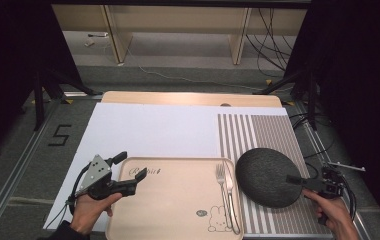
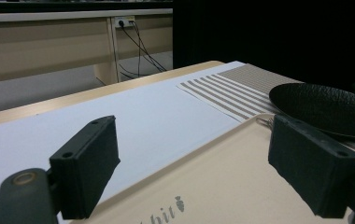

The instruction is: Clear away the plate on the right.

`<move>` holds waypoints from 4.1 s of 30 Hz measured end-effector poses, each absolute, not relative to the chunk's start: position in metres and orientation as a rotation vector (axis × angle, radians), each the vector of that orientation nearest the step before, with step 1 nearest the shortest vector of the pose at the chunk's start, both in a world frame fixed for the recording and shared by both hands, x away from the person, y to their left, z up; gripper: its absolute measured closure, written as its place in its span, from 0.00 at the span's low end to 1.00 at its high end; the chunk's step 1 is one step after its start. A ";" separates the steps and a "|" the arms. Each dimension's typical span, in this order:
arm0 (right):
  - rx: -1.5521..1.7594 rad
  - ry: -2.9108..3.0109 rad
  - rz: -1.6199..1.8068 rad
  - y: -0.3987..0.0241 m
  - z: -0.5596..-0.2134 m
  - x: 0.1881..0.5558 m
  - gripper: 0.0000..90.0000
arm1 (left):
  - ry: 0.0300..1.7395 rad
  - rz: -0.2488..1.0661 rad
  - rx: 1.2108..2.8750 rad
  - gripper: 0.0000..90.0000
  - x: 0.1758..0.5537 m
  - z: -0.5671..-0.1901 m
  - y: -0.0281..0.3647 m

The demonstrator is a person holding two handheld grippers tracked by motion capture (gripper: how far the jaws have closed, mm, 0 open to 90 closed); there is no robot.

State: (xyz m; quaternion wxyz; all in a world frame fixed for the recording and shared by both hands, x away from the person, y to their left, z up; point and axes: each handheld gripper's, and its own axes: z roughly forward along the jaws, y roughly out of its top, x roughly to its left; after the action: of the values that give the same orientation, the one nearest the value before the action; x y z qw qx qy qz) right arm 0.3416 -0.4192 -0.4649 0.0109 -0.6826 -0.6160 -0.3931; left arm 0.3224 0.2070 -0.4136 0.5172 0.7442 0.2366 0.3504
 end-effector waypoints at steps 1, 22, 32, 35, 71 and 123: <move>-2.133 -1.925 -1.228 -0.420 -0.465 0.342 0.25 | 0.568 0.840 1.787 0.18 0.322 -0.414 0.207; -2.137 -1.802 -1.223 -0.428 -0.475 0.342 0.48 | 0.568 0.842 1.794 0.18 0.323 -0.415 0.206; -2.142 -1.758 -1.224 -0.431 -0.478 0.342 0.55 | 0.566 0.839 1.796 0.18 0.323 -0.415 0.206; -2.143 -1.757 -1.227 -0.431 -0.478 0.342 0.56 | 0.565 0.840 1.797 0.18 0.323 -0.415 0.206; -2.123 -1.616 -1.264 -0.441 -0.488 0.339 0.70 | 0.565 0.840 1.800 0.18 0.324 -0.415 0.204; -2.128 -1.390 -1.497 -0.451 -0.475 0.332 0.97 | 0.567 0.840 1.794 0.18 0.325 -0.414 0.206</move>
State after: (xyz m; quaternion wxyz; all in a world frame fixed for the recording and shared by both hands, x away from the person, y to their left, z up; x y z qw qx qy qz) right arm 0.3319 -0.4513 -0.4755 0.0957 -0.7182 -0.4690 -0.5051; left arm 0.3245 0.2057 -0.4142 0.5145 0.7467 0.2359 0.3496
